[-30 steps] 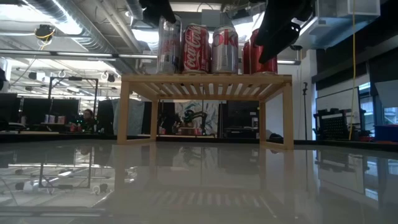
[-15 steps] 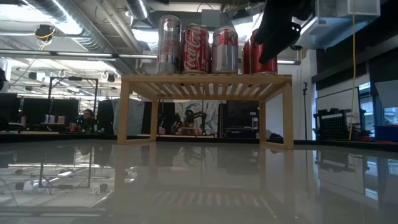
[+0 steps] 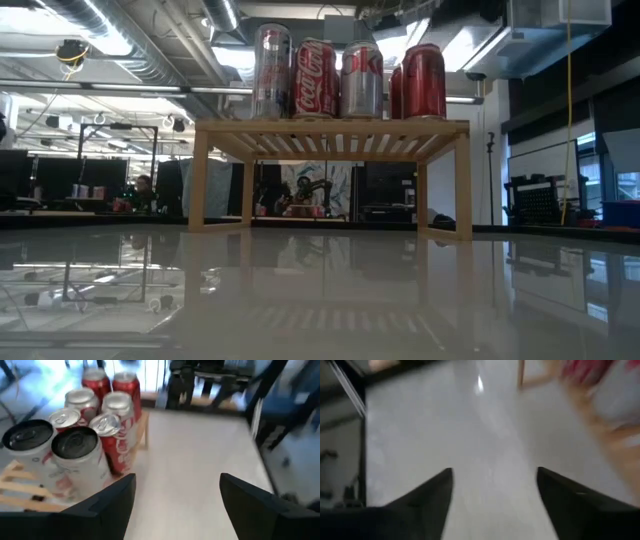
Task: Place canned beverage on shelf
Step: Return to Home Position
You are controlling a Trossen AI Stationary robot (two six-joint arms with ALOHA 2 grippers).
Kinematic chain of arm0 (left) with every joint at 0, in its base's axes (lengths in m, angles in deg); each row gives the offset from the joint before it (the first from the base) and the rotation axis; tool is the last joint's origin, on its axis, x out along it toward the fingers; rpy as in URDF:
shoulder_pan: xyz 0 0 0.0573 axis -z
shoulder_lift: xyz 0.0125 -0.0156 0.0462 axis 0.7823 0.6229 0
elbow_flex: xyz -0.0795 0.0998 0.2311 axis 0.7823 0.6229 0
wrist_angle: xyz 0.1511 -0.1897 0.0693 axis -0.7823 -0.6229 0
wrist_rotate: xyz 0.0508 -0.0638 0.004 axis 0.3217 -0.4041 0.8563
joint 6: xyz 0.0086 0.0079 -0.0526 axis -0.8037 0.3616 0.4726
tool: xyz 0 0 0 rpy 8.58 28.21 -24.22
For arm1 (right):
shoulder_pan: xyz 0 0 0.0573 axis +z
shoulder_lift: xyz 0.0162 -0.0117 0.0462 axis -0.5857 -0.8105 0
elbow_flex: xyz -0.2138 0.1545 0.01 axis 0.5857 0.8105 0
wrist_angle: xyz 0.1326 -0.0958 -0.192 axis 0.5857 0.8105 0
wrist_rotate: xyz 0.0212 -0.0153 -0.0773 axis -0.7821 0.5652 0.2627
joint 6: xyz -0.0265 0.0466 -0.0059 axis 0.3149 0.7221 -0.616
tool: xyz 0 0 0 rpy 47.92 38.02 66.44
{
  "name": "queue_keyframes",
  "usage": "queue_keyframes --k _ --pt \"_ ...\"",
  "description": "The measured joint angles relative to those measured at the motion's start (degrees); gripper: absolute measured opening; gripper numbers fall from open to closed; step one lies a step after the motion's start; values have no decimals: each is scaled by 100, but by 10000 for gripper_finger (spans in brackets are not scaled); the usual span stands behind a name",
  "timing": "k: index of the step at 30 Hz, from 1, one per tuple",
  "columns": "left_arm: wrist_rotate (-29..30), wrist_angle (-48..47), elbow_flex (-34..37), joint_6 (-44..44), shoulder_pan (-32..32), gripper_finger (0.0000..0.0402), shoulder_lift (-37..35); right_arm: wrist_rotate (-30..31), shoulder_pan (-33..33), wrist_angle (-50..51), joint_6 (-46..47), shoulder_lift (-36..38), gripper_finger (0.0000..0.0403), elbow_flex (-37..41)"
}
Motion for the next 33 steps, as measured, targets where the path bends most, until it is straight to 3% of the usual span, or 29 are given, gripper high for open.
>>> queue_keyframes --k 5,9,11,16,22,25,29,33 --pt "-181 1822 1968 743 250 243 -1317 239 -26 -100 -346 821 136 0" --pt "-243 2490 2938 1125 247 193 -2039 217 -12 -585 -567 1351 31 337" --pt "-239 2682 3297 1196 248 164 -2337 164 -15 -1016 -618 1688 9 752" --pt "261 2662 3769 1663 246 114 -2882 -194 -19 -2183 -622 2854 35 2150" --pt "570 2813 3856 1851 246 95 -3088 10 -21 -2106 -254 4016 46 3123" --pt "311 2905 4006 1564 248 94 -3088 -254 -21 -2213 -392 4316 45 3336" --pt "-463 3737 4786 1287 293 94 -3248 -1287 -21 -2787 -1267 4975 45 3934" --pt "-407 5017 5724 1272 473 94 -3589 -1415 -17 -3502 -1552 5916 44 4663"
